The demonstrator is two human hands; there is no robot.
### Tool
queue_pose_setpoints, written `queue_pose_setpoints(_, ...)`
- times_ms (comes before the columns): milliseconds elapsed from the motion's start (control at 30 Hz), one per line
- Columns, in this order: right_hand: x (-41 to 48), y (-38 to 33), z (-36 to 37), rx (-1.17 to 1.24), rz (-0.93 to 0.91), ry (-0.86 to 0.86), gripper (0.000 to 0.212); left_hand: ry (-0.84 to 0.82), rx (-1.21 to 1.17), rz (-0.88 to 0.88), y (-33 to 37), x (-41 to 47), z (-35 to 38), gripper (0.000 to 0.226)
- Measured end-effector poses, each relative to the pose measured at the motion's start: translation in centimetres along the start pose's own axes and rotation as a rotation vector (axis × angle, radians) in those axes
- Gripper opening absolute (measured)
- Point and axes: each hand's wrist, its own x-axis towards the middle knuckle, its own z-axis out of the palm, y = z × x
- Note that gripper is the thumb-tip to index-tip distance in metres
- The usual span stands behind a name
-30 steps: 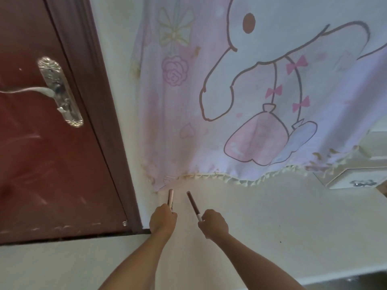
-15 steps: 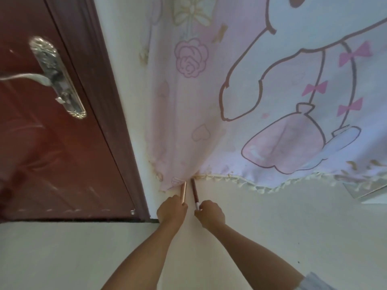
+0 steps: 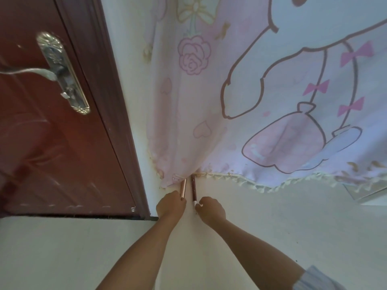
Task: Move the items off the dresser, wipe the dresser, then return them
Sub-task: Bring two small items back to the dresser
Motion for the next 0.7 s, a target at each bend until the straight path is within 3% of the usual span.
queue_pose_setpoints(300,-1.7,1.5,-3.2,-0.101,-0.095,0.12,0.033,0.027,-0.014,0.063,-1.4,-1.9,-1.3,0.028)
queue_pose_setpoints(500,-3.5,2.5,-4.3,-0.225,-0.213,0.181,0.033,0.132,0.006,0.14,-2.8,-4.8,-2.6,0.038)
queue_pose_setpoints(700,-7.0,1.5,-5.3,-0.358,-0.517,0.225,0.034,0.306,0.068,-0.026,-4.6,-11.9,-4.0,0.038)
